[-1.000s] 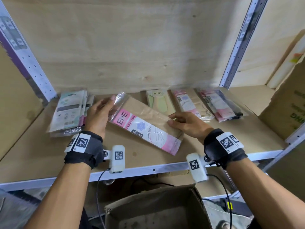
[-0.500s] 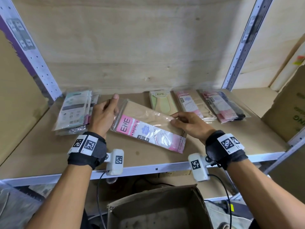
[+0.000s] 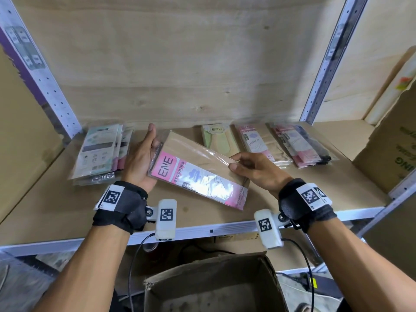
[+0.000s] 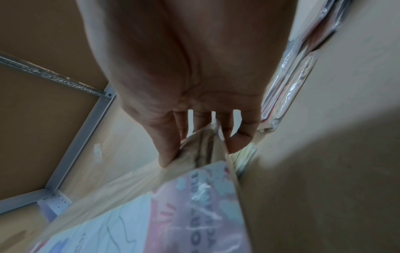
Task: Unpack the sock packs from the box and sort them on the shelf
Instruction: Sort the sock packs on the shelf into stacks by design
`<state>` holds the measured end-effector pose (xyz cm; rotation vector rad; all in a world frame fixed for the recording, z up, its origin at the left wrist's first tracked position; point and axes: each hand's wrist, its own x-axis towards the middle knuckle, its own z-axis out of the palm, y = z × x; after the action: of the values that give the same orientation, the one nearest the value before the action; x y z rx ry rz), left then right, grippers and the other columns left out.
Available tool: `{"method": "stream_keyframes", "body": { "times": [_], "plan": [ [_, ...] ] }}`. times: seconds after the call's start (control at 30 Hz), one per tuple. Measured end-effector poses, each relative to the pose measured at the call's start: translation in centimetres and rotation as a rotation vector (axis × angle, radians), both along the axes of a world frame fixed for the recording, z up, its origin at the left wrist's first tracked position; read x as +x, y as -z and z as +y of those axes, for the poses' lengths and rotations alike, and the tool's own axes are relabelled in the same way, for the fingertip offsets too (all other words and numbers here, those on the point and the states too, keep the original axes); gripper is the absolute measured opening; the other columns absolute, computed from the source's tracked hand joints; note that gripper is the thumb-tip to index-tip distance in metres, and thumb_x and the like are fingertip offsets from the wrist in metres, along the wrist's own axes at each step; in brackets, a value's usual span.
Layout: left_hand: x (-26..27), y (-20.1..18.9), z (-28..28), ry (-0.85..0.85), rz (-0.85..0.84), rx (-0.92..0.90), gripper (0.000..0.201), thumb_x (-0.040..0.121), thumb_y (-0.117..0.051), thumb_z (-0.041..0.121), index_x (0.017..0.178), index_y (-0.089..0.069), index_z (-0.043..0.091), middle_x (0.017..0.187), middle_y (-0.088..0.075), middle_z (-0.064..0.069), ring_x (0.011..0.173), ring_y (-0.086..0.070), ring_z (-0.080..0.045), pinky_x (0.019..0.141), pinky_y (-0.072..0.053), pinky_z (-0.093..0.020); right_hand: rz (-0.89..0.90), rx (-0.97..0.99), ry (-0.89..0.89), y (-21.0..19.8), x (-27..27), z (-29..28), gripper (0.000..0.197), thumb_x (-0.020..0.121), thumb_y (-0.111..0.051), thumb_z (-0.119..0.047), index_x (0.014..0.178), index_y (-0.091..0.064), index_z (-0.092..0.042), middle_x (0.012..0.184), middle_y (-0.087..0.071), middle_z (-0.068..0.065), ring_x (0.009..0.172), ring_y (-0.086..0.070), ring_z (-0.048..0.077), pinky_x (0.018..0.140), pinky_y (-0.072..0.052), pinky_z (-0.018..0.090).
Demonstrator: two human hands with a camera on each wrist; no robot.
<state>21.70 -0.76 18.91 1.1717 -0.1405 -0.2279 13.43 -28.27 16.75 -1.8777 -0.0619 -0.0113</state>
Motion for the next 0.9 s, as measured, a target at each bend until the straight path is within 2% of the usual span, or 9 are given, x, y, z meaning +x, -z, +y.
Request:
{"method": "stream_keyframes", "body": {
  "times": [0.17,0.3,0.37,0.47,0.57,0.63,0.7,0.77,0.9],
  "plan": [
    [0.0,0.3,-0.3,0.039,0.007,-0.033,0.051,0.096,-0.057,0.057,0.055,-0.05,0.027,0.05,-0.052,0.005,0.048,-0.053,-0.009,0.057,-0.041,-0.027,-0.008,0.001,-0.006,0.3,-0.1,-0.2,0.025,0.095,-0.065,-0.024,0.109,-0.067,-0.004,0.109,-0.073,0.017,0.106,-0.067,0.036,0.095,-0.051,0.05],
    [0.3,0.4,-0.6,-0.005,0.001,0.114,0.057,0.098,-0.053,0.054,0.047,-0.061,0.03,0.054,-0.065,0.008,0.049,-0.066,-0.012,0.048,-0.05,-0.02,-0.017,0.007,0.034,0.4,0.1,-0.5,0.025,0.095,-0.065,-0.024,0.107,-0.067,-0.003,0.107,-0.073,0.017,0.103,-0.069,0.031,0.095,-0.052,0.046],
    [0.4,0.4,-0.5,-0.007,0.01,0.229,0.052,0.098,-0.053,0.054,0.054,-0.069,0.031,0.066,-0.074,0.002,0.059,-0.072,-0.017,0.052,-0.056,-0.025,-0.038,0.02,0.065,0.5,0.2,-0.8,0.023,0.095,-0.065,-0.022,0.105,-0.066,-0.001,0.101,-0.074,0.012,0.095,-0.069,0.02,0.091,-0.054,0.041],
    [0.2,0.3,-0.2,-0.025,0.045,0.335,0.044,0.097,-0.053,0.056,0.084,-0.079,0.023,0.088,-0.079,-0.002,0.076,-0.077,-0.024,0.063,-0.06,-0.034,-0.05,0.058,0.076,0.6,0.2,-0.9,0.018,0.095,-0.064,-0.017,0.101,-0.066,0.0,0.087,-0.073,-0.002,0.085,-0.071,0.009,0.076,-0.057,0.025],
    [0.0,0.4,-0.1,-0.072,0.019,0.387,0.041,0.098,-0.049,0.058,0.089,-0.072,0.025,0.079,-0.079,-0.004,0.071,-0.077,-0.022,0.049,-0.056,-0.027,-0.058,0.063,0.083,0.7,0.3,-0.7,0.015,0.095,-0.064,-0.014,0.101,-0.067,-0.001,0.087,-0.073,-0.003,0.087,-0.071,0.011,0.08,-0.058,0.027],
    [-0.1,0.2,-0.1,-0.08,0.034,0.356,0.038,0.098,-0.051,0.056,0.089,-0.071,0.025,0.076,-0.078,-0.006,0.066,-0.076,-0.022,0.047,-0.056,-0.026,-0.057,0.055,0.087,0.6,0.3,-0.5,0.017,0.095,-0.064,-0.015,0.104,-0.068,-0.001,0.093,-0.073,0.002,0.091,-0.07,0.016,0.083,-0.058,0.029],
    [-0.1,-0.1,0.0,-0.055,0.091,0.29,0.037,0.097,-0.053,0.055,0.091,-0.072,0.024,0.08,-0.078,-0.005,0.067,-0.076,-0.021,0.057,-0.058,-0.03,-0.057,0.039,0.081,0.5,0.4,-0.2,0.019,0.095,-0.064,-0.017,0.106,-0.068,-0.002,0.098,-0.073,0.008,0.094,-0.07,0.018,0.083,-0.057,0.03],
    [-0.2,-0.5,0.2,0.014,0.107,0.187,0.038,0.098,-0.054,0.053,0.091,-0.076,0.023,0.084,-0.078,-0.004,0.07,-0.076,-0.021,0.062,-0.059,-0.032,-0.048,0.053,0.067,0.6,0.5,0.0,0.02,0.096,-0.064,-0.018,0.107,-0.067,-0.002,0.101,-0.073,0.011,0.091,-0.071,0.015,0.075,-0.056,0.024],
    [-0.4,-0.6,0.8,0.145,0.082,0.05,0.047,0.1,-0.047,0.054,0.084,-0.082,0.028,0.088,-0.078,-0.004,0.077,-0.076,-0.021,0.06,-0.059,-0.03,-0.03,0.088,0.045,0.7,0.7,0.4,0.019,0.095,-0.064,-0.016,0.108,-0.068,-0.003,0.094,-0.074,0.004,0.085,-0.071,0.008,0.07,-0.053,0.017]
  ]
}}
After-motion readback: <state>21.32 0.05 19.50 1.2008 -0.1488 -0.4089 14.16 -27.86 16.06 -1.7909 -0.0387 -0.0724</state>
